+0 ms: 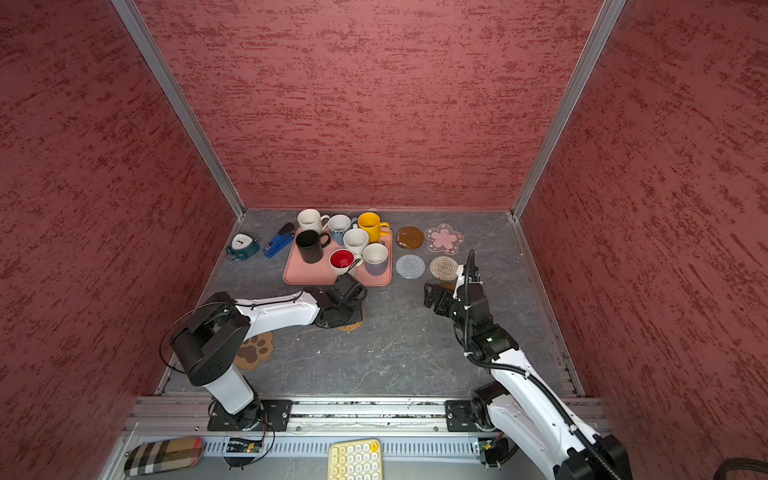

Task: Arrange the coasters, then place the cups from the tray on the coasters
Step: 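Push the rattan coaster with the left gripper toward the blue-grey coaster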

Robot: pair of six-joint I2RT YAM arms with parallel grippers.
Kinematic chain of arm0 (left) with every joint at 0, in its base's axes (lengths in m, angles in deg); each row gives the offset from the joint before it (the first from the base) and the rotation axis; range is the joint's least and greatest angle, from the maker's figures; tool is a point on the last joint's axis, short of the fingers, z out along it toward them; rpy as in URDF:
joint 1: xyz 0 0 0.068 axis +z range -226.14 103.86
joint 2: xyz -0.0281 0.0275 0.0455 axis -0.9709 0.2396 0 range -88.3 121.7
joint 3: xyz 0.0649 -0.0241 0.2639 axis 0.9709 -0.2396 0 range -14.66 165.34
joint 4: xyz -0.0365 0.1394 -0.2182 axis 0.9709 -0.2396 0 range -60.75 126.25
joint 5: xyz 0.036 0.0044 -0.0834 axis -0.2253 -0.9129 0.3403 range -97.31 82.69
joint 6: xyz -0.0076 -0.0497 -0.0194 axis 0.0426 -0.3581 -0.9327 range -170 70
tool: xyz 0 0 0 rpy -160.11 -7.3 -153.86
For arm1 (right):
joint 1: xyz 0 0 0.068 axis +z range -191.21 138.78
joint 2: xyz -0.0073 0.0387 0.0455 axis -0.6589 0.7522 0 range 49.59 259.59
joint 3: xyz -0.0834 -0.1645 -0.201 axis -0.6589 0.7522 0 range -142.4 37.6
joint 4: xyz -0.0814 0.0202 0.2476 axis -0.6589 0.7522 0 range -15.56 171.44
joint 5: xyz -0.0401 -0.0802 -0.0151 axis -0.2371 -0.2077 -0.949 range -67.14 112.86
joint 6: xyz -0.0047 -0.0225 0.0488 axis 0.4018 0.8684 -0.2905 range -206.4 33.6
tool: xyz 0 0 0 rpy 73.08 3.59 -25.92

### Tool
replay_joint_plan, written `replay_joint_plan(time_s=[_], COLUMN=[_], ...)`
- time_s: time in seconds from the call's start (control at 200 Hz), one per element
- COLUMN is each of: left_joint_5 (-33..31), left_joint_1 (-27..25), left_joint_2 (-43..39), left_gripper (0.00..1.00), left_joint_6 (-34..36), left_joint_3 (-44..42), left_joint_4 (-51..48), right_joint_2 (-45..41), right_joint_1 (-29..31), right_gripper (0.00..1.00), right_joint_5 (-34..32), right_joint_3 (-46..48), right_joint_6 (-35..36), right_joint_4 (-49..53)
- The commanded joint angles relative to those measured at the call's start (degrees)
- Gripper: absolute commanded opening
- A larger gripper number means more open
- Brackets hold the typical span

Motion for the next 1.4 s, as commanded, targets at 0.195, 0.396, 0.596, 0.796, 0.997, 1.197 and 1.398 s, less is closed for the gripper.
replay_joint_plan(time_s=[0.195, 0.396, 0.596, 0.796, 0.997, 1.197, 1.398], left_joint_5=[2.89, 3.57, 5.41, 6.39, 7.06, 7.26, 8.02], left_joint_1=[-4.71, -5.57, -5.74, -5.73, -5.31, -4.73, -4.59], left_joint_2=[10.53, 16.13, 20.46, 24.49, 28.38, 31.21, 33.16], left_gripper=[0.0, 0.0, 0.0, 0.0, 0.0, 0.0, 0.0], left_joint_6=[-1.3, -0.86, -0.08, 0.96, 1.25, 1.77, 1.65], left_joint_3=[10.45, 17.15, 22.92, 29.28, 34.96, 39.27, 41.95], left_joint_4=[-0.74, -1.35, -0.65, -2.49, -3.93, -5.3, -5.73], right_joint_2=[-1.36, -1.28, -0.18, 0.07, 0.47, 1.25, 0.83], right_joint_1=[-7.16, -12.44, -18.02, -23.05, -25.35, -25.9, -26.09], right_gripper=[0.99, 0.99, 0.99, 0.99, 0.99, 0.99, 0.99], right_joint_5=[9.14, 14.21, 21.92, 27.66, 29.52, 30.56, 30.69], right_joint_3=[2.38, 3.43, 5.7, 7.75, 9.31, 10.09, 10.39], right_joint_6=[-3.41, -4.12, -5.85, -5.42, -6.54, -6.43, -5.51], right_joint_4=[2.02, 1.62, -1.23, -2.82, -5.13, -6.73, -7.06])
